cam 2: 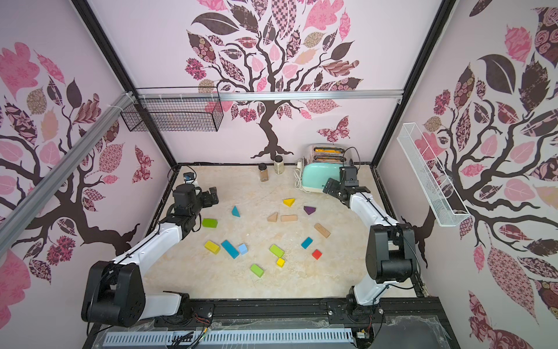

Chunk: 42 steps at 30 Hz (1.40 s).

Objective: Assemble a carrot with building blocks
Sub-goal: Pick up the building block from the center of the board.

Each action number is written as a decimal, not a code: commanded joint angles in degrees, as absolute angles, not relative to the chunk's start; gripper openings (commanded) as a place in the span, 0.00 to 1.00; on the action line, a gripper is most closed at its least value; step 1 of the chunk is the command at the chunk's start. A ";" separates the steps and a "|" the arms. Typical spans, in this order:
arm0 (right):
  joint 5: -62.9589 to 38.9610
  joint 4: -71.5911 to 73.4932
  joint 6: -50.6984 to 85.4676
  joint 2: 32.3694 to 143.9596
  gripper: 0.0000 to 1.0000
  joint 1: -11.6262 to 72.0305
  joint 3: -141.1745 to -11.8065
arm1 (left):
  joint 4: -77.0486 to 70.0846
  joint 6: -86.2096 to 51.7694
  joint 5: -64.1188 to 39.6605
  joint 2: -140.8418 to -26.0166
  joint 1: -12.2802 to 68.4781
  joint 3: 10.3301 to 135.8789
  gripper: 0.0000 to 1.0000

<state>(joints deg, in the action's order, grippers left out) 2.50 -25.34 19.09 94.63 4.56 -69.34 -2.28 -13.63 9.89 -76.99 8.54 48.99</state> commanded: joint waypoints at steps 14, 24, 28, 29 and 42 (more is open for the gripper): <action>-4.59 -42.67 15.33 97.32 0.99 22.21 -75.76 | 28.18 -33.85 7.17 -74.68 19.38 58.62 0.95; -5.33 -43.00 15.30 96.12 0.99 22.80 -73.43 | 45.02 -51.72 5.58 -66.35 24.77 48.41 0.80; -5.69 -42.63 15.61 95.87 0.99 23.25 -72.61 | 42.75 -57.66 1.98 -64.13 26.90 41.22 0.69; -5.68 -42.64 15.60 95.80 0.99 23.31 -72.55 | 42.48 -58.67 2.56 -64.20 27.37 40.11 0.67; -6.33 -42.63 15.31 93.62 0.99 24.08 -71.13 | 34.03 -63.30 5.22 -72.26 27.88 37.89 0.75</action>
<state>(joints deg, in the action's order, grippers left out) -6.24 -42.28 15.57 95.07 23.73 -71.35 36.91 -61.58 4.05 -71.20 27.68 37.36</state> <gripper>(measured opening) 0.993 0.751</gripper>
